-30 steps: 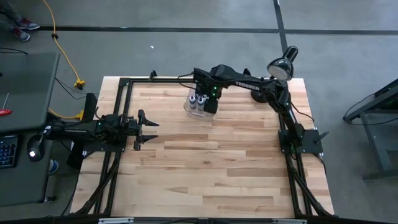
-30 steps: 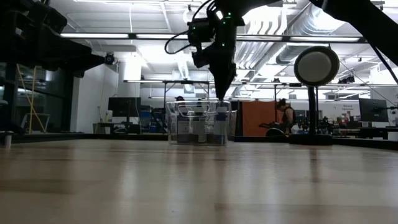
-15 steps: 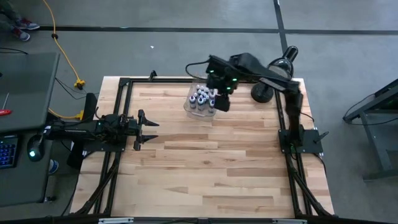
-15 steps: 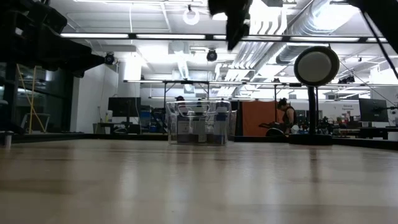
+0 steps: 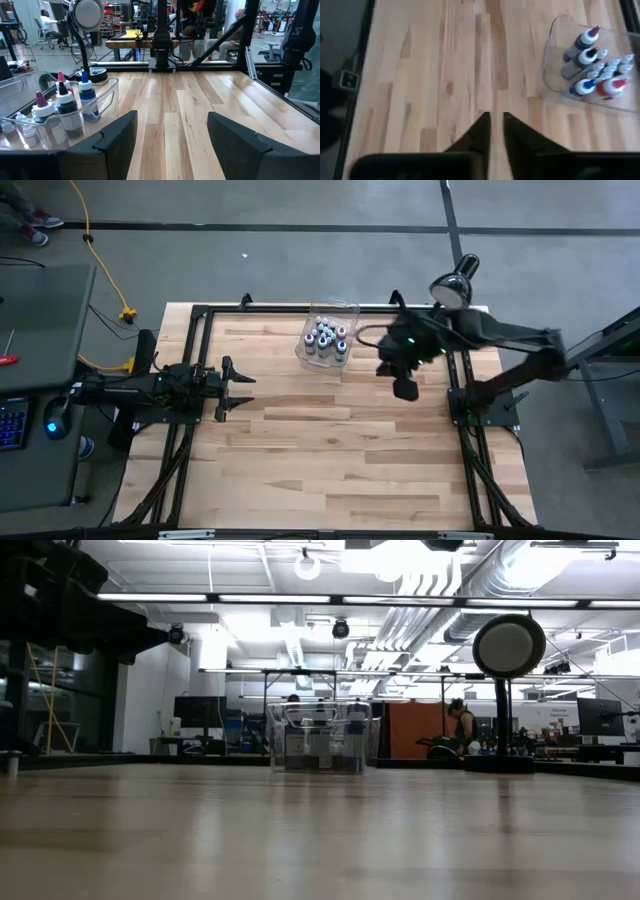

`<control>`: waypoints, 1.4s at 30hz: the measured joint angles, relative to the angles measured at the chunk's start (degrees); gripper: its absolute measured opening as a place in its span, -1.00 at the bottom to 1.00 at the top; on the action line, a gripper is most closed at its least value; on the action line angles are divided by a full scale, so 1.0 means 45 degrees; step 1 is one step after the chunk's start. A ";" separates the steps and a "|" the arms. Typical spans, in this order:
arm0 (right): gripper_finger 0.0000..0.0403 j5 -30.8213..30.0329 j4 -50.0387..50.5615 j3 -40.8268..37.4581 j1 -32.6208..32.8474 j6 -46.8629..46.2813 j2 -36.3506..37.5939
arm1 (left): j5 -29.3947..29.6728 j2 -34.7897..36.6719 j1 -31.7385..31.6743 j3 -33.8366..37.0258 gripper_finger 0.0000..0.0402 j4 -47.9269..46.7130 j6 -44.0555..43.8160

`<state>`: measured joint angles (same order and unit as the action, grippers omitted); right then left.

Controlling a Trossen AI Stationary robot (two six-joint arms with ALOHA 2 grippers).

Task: Pick & Place food coloring
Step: Return to Home Position

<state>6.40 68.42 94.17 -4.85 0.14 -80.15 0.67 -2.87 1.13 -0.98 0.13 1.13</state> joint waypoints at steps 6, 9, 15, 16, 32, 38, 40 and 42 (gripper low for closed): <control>-0.93 0.0057 -0.4917 -0.5955 0.0481 -0.1491 0.3545 | 0.0000 0.0000 0.0000 0.0000 0.19 -0.0002 0.0000; -0.98 0.0118 -0.7659 -0.8574 0.0525 -0.1344 0.5138 | 0.0000 0.0005 0.0000 0.0001 0.19 -0.0003 0.0000; -0.99 0.0057 -1.3587 -1.3715 0.0527 -0.1001 0.7930 | -0.0003 0.0000 0.0002 0.0001 0.19 0.0000 0.0000; -0.99 0.0144 -1.4437 -1.4420 0.0544 -0.1163 0.8321 | 0.0000 0.0000 0.0001 -0.0002 0.19 -0.0001 0.0000; -1.00 0.0143 -1.6568 -1.9198 0.0867 -0.1701 1.4492 | -0.0005 0.0000 0.0001 -0.0002 0.19 0.0000 0.0000; -1.00 0.0134 -1.5572 -1.9248 0.0867 -0.1331 1.6087 | -0.0005 0.0000 0.0000 -0.0001 0.19 0.0001 0.0000; -1.00 0.0125 -1.5464 -1.9248 0.0867 -0.1154 1.6564 | -0.0005 0.0000 0.0005 0.0001 0.19 -0.0001 0.0000; -1.00 0.0133 -1.5459 -1.9248 0.0867 -0.0933 1.6987 | -0.0005 0.0000 0.0004 0.0000 0.19 -0.0003 0.0000</control>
<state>7.00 -1.15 7.55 -0.95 -4.05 -3.71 0.64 -2.87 1.14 -0.98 0.12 1.13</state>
